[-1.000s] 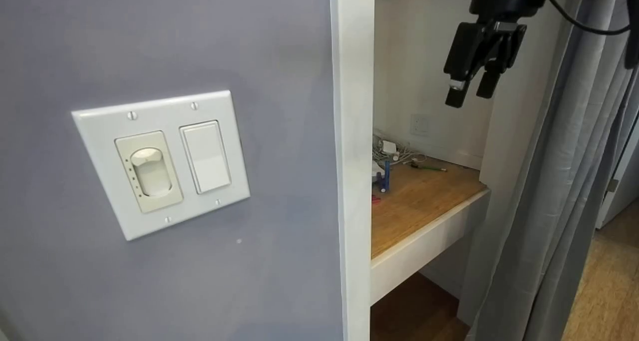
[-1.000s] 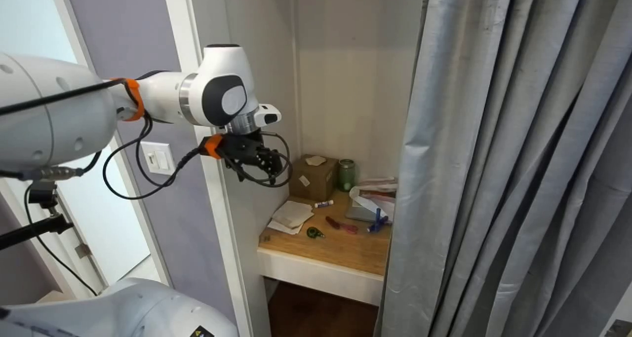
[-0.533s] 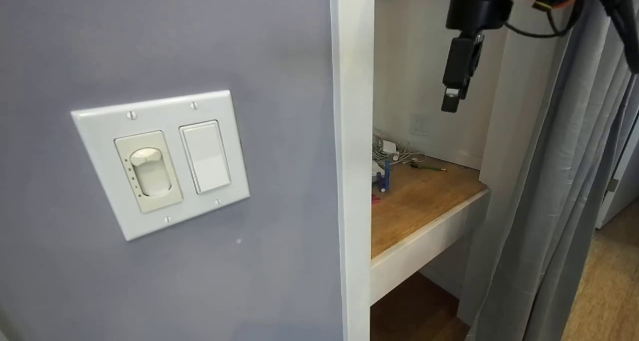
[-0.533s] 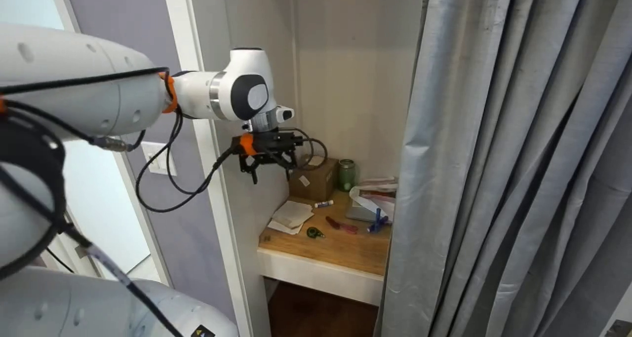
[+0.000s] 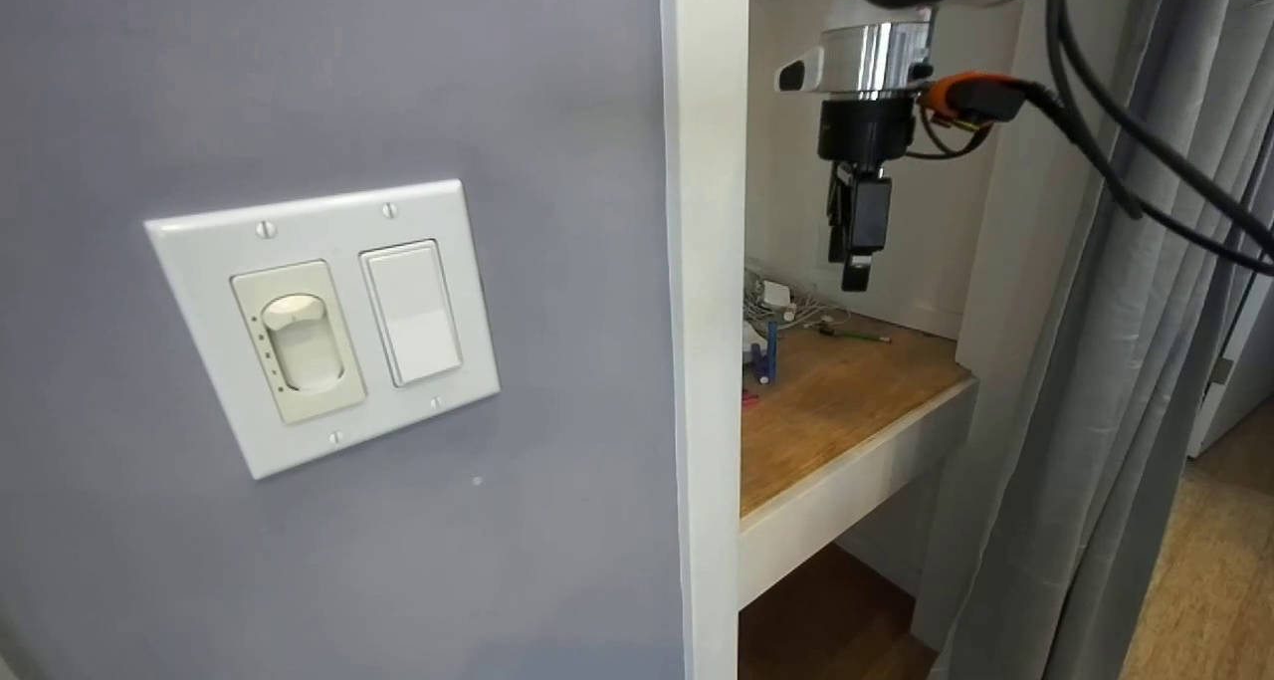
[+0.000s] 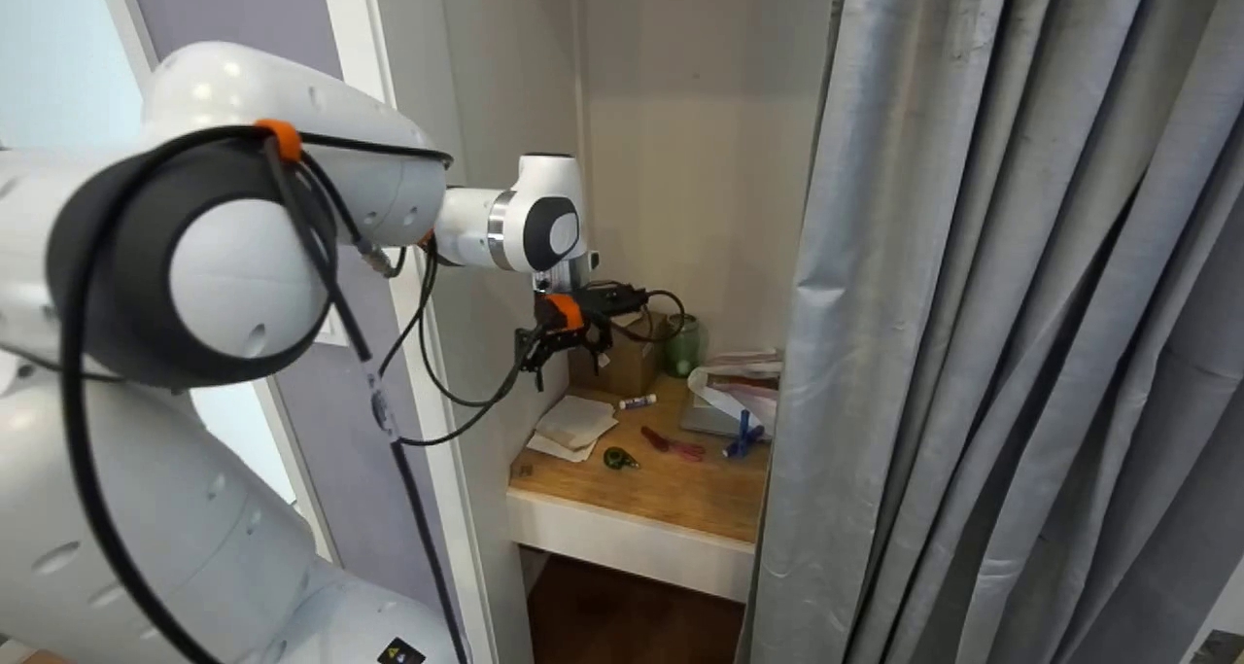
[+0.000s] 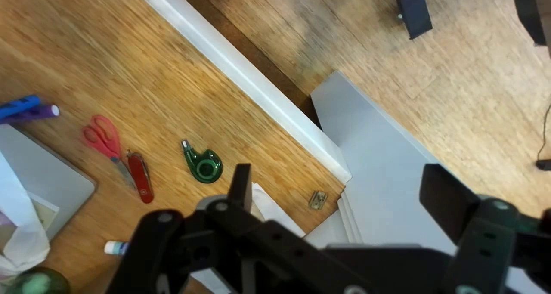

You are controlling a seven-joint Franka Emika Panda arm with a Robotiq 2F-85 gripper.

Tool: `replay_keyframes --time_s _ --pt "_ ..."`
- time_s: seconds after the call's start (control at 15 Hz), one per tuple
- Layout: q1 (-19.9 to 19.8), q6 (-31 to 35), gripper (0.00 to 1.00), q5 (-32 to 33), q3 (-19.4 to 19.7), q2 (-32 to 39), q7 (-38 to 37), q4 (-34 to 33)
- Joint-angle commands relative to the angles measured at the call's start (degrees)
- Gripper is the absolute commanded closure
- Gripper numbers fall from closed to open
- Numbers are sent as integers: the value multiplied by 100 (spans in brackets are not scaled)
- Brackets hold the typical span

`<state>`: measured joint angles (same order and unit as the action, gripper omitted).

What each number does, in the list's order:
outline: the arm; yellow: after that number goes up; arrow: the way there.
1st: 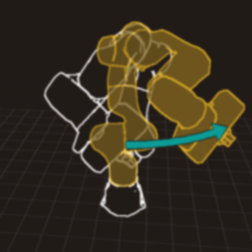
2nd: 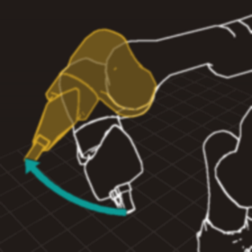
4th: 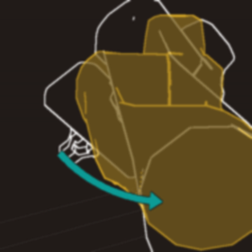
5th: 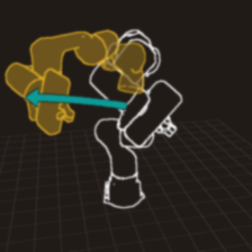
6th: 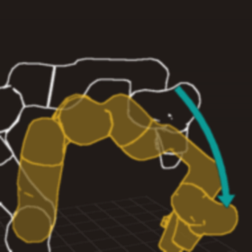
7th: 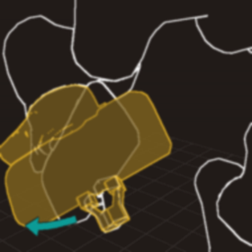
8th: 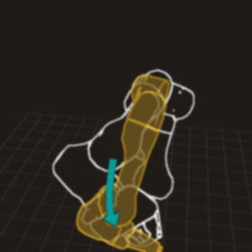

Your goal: Pick up the tippex tape roller and move it forward on the shelf

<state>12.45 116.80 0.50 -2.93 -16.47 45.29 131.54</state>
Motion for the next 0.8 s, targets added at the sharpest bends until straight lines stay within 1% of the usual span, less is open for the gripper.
replay_keyframes --time_s 0.0,0.07,0.13,0.33,0.6,0.67,0.73 --pt "-18 533 0 283 -16 700 965 -104" --pt "-68 727 0 302 2 835 1213 -71" --pt "-92 464 0 133 -89 538 768 1" --pt "-151 706 0 161 -96 850 1097 -6" --pt "-152 710 0 168 -96 848 1151 -31" --pt "-131 735 0 183 -91 922 1442 -109" --pt "-122 761 0 296 -68 1083 1984 -201"
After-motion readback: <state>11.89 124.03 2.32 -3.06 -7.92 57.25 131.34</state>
